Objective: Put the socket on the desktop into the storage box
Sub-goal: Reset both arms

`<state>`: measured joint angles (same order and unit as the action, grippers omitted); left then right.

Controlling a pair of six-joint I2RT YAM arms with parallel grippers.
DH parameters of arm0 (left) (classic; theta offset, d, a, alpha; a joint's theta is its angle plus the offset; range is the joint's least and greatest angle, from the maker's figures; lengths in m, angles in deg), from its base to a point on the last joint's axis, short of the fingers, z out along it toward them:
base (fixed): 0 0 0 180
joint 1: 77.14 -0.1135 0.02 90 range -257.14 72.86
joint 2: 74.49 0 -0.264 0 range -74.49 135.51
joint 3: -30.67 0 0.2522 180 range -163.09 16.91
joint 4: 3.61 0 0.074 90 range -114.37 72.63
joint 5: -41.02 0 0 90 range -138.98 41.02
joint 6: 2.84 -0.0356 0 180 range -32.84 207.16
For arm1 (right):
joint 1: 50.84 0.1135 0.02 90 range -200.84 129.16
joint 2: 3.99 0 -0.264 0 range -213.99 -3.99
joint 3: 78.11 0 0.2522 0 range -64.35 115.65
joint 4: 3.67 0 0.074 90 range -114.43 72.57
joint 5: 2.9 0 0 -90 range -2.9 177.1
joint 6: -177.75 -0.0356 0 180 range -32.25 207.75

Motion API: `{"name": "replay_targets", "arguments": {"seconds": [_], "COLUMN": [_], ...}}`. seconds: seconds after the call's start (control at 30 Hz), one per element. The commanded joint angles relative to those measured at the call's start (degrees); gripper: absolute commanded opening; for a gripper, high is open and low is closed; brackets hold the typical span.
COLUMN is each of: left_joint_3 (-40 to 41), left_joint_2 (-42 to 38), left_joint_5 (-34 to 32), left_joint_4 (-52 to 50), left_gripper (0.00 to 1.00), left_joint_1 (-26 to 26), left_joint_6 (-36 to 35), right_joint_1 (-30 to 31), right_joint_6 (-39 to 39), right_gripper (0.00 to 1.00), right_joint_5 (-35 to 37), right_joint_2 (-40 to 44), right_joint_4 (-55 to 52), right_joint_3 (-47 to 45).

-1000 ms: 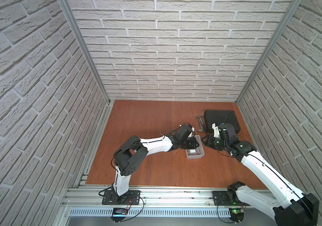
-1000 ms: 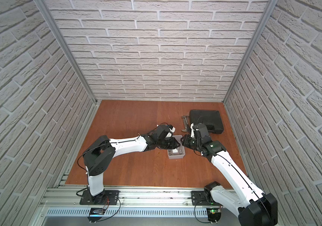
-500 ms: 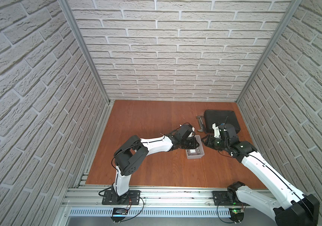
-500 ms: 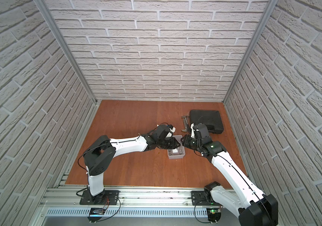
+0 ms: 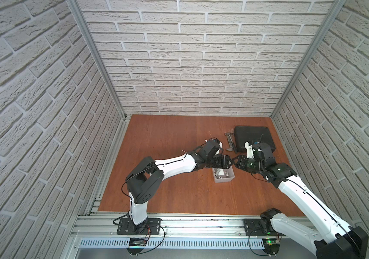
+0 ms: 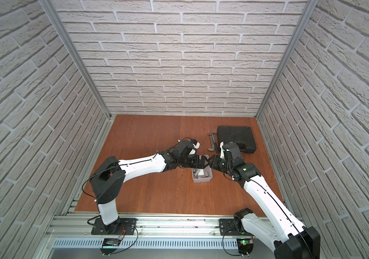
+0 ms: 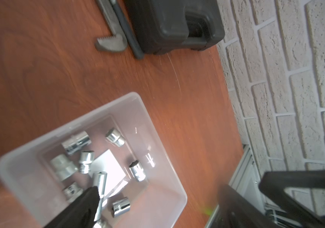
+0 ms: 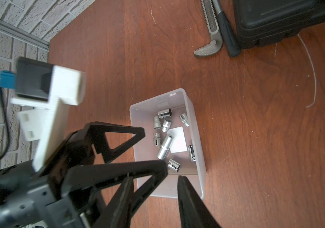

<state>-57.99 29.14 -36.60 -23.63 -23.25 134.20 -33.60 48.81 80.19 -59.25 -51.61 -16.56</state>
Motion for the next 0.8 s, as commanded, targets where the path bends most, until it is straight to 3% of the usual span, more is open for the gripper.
{"name": "replay_targets", "arguments": {"seconds": [0.0,0.1,0.23,0.33,0.47,0.63,0.77], "left_joint_3": [-4.51,-6.12,-1.31,4.38,12.5,25.78,39.97], "left_joint_2": [-9.66,-17.5,-28.35,-33.53,-35.84,-35.6,-35.13], "left_joint_5": [-9.51,-21.35,-43.84,-50.4,-52.98,-58.24,-49.06], "left_joint_4": [-7.31,-12.68,-11.56,-10.01,-6.15,10.78,25.88], "left_gripper": [0.99,0.99,0.98,0.99,0.98,0.98,0.98], "left_joint_1": [-0.68,-2.29,-6.49,-14.16,-26.22,-38.93,-52.77], "left_joint_6": [-10.95,-19.36,-28.34,-33.06,-34.0,-39.79,-33.12], "right_joint_1": [-0.27,-0.27,-0.29,-0.27,-0.34,-2.64,-9.38], "right_joint_6": [1.78,3.34,4.4,1.73,12.3,20.52,26.25], "right_gripper": [0.44,0.46,0.5,0.55,0.57,0.68,0.7], "right_joint_5": [4.54,6.15,11.56,21.16,29.86,50.24,55.61], "right_joint_2": [4.11,8.08,11.37,12.59,11.64,7.06,2.06], "right_joint_4": [-0.01,3.35,7.66,10.32,21.45,33.8,45.55], "right_joint_3": [3.21,3.46,2.43,-1.59,-8.97,-15.01,-20.32]}}
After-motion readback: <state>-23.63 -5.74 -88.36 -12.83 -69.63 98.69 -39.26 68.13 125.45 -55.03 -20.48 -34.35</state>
